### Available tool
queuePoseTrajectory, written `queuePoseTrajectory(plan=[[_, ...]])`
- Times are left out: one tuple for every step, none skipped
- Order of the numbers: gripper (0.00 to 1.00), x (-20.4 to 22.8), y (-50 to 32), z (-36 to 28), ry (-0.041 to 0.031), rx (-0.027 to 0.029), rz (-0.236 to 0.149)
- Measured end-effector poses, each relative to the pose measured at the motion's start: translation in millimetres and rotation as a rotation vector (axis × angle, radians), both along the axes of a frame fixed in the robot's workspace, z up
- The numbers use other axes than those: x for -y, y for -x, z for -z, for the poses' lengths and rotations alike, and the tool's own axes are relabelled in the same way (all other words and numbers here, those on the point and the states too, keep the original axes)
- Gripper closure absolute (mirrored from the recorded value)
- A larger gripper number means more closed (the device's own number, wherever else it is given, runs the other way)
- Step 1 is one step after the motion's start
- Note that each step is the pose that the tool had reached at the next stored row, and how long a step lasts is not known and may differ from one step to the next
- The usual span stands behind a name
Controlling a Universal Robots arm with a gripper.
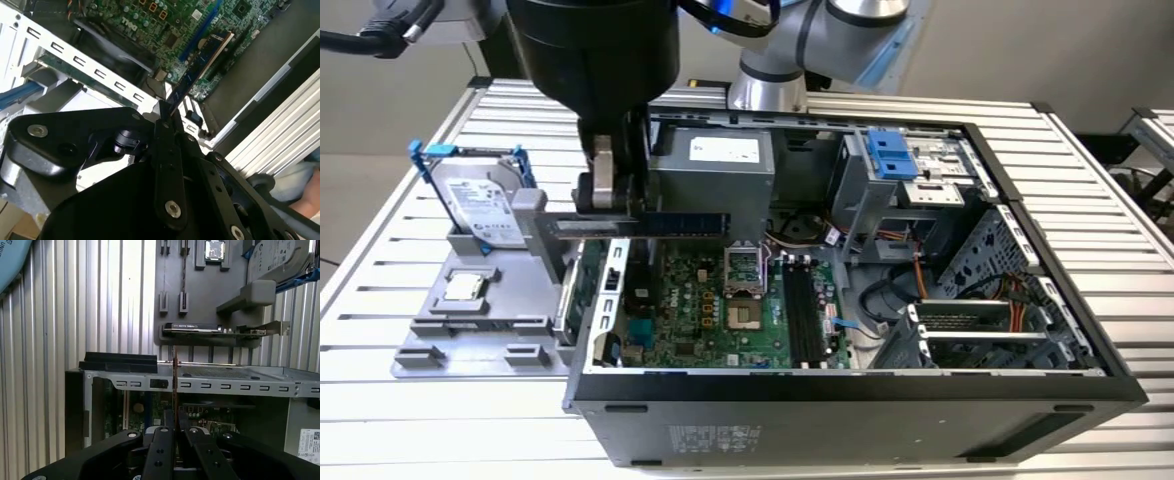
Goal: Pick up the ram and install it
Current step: 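Pick up the ram and move it above insertion slot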
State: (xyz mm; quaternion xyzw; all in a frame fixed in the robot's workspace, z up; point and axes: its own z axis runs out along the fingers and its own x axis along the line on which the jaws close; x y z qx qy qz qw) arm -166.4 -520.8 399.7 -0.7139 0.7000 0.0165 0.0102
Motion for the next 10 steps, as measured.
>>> queuePoseTrajectory(plan=[[1.0, -0.1, -2.0, -0.2, 0.0004, -0.0002, 0.0], [1.0, 0.0, -3.9, 0.1, -0.0002, 0.0001, 0.0], [1.0, 0.0, -5.8, -0.1, 0.0002, -0.0001, 0.0], [1.0, 0.0, -7.6, -0.1, 0.0002, -0.0001, 0.0], [1.0, 0.0, -9.5, 0.0, 0.0, 0.0, 0.0], [1.0, 0.0, -11.4, 0.0, 0.0001, 0.0, 0.0], [1.0, 0.0, -13.3, -0.1, 0.0001, 0.0, 0.0], [1.0, 0.0, -15.4, -0.1, 0.0002, -0.0001, 0.0], [1.0, 0.0, -17.5, 0.0, 0.0001, 0.0, 0.0], [1.0, 0.0, -19.6, 0.0, 0.0, 0.0, 0.0]])
